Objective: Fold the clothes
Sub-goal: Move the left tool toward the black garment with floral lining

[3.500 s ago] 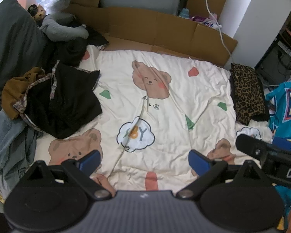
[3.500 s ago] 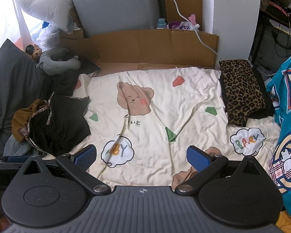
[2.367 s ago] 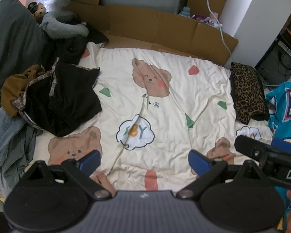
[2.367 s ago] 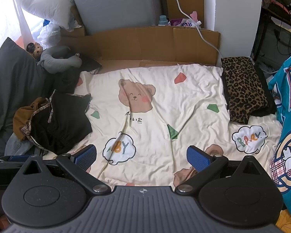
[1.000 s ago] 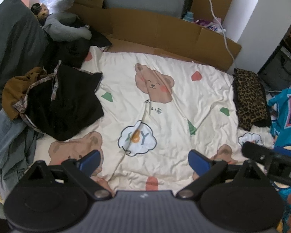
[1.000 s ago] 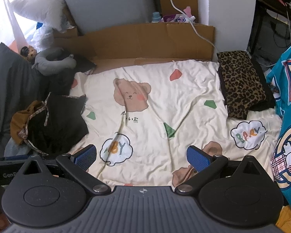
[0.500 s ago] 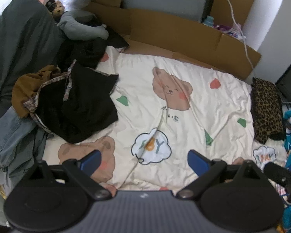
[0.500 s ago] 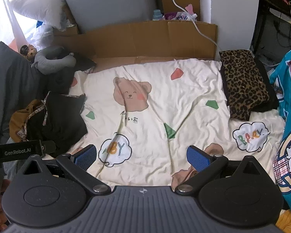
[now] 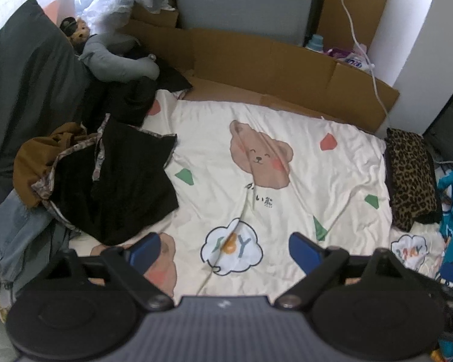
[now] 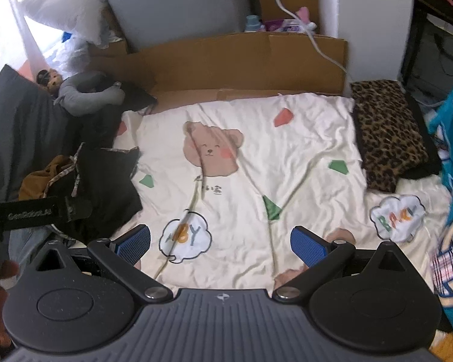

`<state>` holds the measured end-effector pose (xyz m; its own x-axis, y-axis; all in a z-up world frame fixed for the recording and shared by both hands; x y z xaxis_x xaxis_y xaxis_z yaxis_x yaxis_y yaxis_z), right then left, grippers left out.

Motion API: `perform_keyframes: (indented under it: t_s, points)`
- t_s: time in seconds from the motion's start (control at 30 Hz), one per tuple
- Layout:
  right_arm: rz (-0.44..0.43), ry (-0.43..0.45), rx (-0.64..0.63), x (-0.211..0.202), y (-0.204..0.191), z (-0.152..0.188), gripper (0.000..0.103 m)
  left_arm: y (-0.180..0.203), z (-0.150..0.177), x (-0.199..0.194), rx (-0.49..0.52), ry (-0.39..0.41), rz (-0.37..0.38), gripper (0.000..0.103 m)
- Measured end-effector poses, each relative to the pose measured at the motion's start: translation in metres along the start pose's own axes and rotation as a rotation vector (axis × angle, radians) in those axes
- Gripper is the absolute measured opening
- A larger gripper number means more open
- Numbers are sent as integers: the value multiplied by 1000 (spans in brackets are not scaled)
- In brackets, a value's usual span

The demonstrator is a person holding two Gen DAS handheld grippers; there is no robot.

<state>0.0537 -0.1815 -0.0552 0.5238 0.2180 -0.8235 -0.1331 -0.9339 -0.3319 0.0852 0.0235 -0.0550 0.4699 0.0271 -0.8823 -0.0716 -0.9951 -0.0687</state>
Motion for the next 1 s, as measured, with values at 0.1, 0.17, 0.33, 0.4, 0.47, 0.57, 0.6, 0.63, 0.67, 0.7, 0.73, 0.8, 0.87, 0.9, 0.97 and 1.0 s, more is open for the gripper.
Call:
perform_keyframes:
  t_s: [0.1,0.17,0.33,0.4,0.47,0.57,0.6,0.63,0.67,0.7,0.73,0.8,0.87,0.9,0.97,1.0]
  points:
    - [-1,29,-46,8,-1,-8,102,-7,-6,12,5,3,-21,93]
    - [-17,51,-73,14,-2,-14,102,-18,-9,25,-12,-10,-50,93]
    - [-66,26,-84,33,1,-22,102,-59,-13,54,-119,-57,-110,93]
    - [-77,17,-94,39,2,-22,102,-74,-15,61,-155,-60,-124,93]
    - [-92,17,-120,45,0,-21,102,-86,-18,65,-173,-53,-141,93]
    - [-113,40,-186,52,-6,-19,102,-102,-23,71,-207,-33,-149,93]
    - [-125,46,-202,55,-8,-18,102,-109,-25,74,-222,-24,-141,93]
    - [-137,51,-214,59,-8,-17,102,-115,-27,78,-236,-17,-137,93]
    - [-143,48,-211,64,-7,-17,102,-122,-30,82,-251,-11,-133,93]
    - [-150,45,-207,70,-5,-17,102,-128,-31,87,-262,-5,-132,93]
    - [-156,42,-203,75,-4,-17,102,-134,-33,92,-271,1,-130,93]
    - [-163,30,-173,83,4,-17,102,-148,-33,103,-284,9,-145,92]
    - [-173,29,-166,90,11,-18,102,-160,-30,116,-312,8,-159,92]
    - [-177,31,-169,92,14,-18,102,-166,-28,122,-326,6,-158,92]
    - [-187,28,-185,97,20,-16,102,-174,-25,131,-339,10,-159,92]
    - [-197,21,-203,100,24,-15,102,-178,-24,136,-334,22,-164,92]
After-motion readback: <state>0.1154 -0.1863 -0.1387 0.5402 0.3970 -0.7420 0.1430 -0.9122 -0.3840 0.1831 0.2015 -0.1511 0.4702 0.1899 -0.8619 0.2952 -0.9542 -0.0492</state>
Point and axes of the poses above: each gripper's, at about its wrist camera, not at the fingertips, and x roughly the way its jaws point, y to its right, z to its underside, the point moved 5 cm from there along x, roughly the way its jaws point, and after that the axes turned 11 degrees about x, right-handed, at the moved point
